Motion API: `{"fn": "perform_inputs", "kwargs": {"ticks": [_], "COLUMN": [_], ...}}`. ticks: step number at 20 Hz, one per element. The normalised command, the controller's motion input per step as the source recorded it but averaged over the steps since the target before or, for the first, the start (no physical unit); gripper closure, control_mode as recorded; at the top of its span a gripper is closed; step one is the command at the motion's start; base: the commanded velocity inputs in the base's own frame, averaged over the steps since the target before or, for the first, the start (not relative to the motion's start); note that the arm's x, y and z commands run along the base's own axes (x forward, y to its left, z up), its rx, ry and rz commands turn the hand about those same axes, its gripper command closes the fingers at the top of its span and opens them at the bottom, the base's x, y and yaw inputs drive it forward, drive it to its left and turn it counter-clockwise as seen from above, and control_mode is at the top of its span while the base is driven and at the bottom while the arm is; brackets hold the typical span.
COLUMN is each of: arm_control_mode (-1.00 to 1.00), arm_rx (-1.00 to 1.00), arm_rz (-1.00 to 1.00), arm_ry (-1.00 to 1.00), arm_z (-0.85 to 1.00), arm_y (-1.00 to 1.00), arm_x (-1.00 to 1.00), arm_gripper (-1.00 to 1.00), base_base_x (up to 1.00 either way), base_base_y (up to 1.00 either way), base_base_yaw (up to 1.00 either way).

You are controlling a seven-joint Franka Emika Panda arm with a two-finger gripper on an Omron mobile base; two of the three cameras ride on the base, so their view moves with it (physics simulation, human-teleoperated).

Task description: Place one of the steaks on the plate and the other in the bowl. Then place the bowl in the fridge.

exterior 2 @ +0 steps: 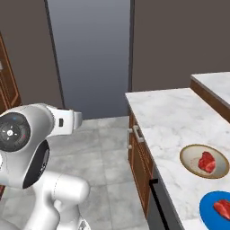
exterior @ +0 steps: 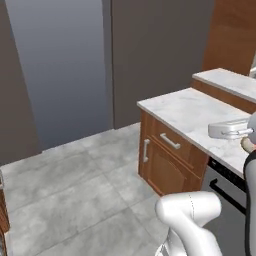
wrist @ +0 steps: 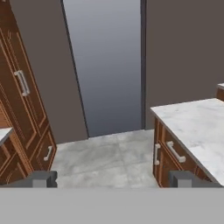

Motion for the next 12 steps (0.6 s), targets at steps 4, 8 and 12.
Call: {"fn": "perform_inputs", "kwargs": {"ticks": [4,8,12], "arm_control_mode": [1.0,1.0,1.0], "arm_rx": [0.0,0.0,0.0], "arm_rz": [0.0,0.0,0.0], "arm_ry": [0.0,0.0,0.0], "arm_z": [0.0,0.0,0.0], "arm_y": [0.0,0.0,0.0], "arm_x": [0.0,0.0,0.0], "arm_gripper": [-1.0,-1.0,-1.0], "base_base_x": [0.22,0.0,0.0], "base_base_y": [-0.01,0.01,0.18], "base_base_yaw": [0.1,-0.18,-0.39]}}
